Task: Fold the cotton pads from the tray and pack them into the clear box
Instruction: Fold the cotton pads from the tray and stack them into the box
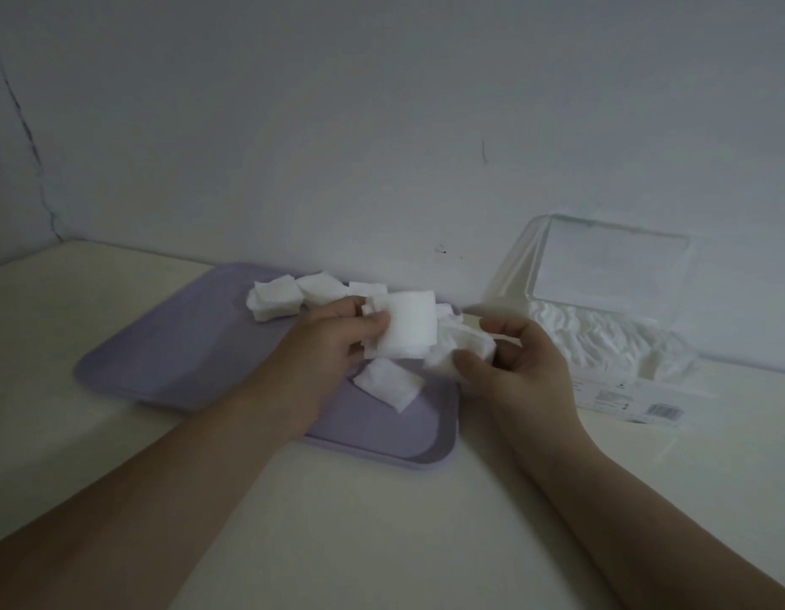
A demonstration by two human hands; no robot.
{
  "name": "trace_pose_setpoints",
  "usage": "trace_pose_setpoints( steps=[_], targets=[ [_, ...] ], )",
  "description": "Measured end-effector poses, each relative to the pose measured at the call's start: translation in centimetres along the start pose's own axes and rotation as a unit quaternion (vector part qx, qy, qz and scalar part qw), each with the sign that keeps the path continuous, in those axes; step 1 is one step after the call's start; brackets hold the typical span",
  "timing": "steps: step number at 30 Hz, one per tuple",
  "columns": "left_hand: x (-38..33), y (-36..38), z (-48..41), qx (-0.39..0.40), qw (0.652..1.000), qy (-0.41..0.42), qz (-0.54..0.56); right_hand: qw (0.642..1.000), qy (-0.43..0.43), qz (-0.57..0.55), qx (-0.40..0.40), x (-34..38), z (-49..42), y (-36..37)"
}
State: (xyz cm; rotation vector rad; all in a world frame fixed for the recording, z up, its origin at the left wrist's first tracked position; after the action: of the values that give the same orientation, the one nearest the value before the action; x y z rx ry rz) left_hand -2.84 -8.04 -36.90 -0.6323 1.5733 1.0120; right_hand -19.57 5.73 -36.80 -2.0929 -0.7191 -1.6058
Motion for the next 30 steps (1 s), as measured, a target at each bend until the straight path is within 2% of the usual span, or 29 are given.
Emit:
trace_pose_setpoints(
  steps=[3,7,10,17,20,23,30],
  targets=[
    [0.3,0.6,0.5,0.028,1.0,-0.009,-0.009,0.999,0.023,-0.037,0.013,-0.1,0.1,0.3],
    [0.2,1.1,0.9,0.048,0.99,0.037,-0.124,0.997,0.034,-0.055,0.048,0.3,0.4,0.8],
    [0.1,1.5,1.2,0.048,0.985,0.05,-0.161,0.994,0.034,-0.061,0.082,0.4,0.6,1.4],
    [-0.1,1.0,1.1,0.015,0.986,0.058,-0.156,0.992,0.01,-0.076,0.097,0.7,0.4,1.6],
    [-0.1,1.4,1.1,0.056,0.991,0.044,-0.116,0.995,-0.001,-0.044,0.09,0.5,0.3,1.4],
    [0.2,2.2,1.6,0.09,0.986,0.042,-0.131,0.992,0.013,-0.057,0.108,0.2,0.4,1.7],
    [0.5,1.1,0.9,0.029,0.986,0.048,-0.156,0.986,0.024,-0.092,0.134,0.3,0.7,2.4]
  ],
)
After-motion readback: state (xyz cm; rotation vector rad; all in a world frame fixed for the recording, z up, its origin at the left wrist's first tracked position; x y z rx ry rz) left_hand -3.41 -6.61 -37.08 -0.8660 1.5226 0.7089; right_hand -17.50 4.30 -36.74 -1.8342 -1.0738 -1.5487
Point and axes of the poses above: each hand's wrist, its own z-axis away from the middle knuckle, its own y-axis out of the palm, x = y × z, the point moved 9 cm from there along -z, towards the middle knuckle, and after that the axes turned 10 degrees about -x, right-handed, at the moved point
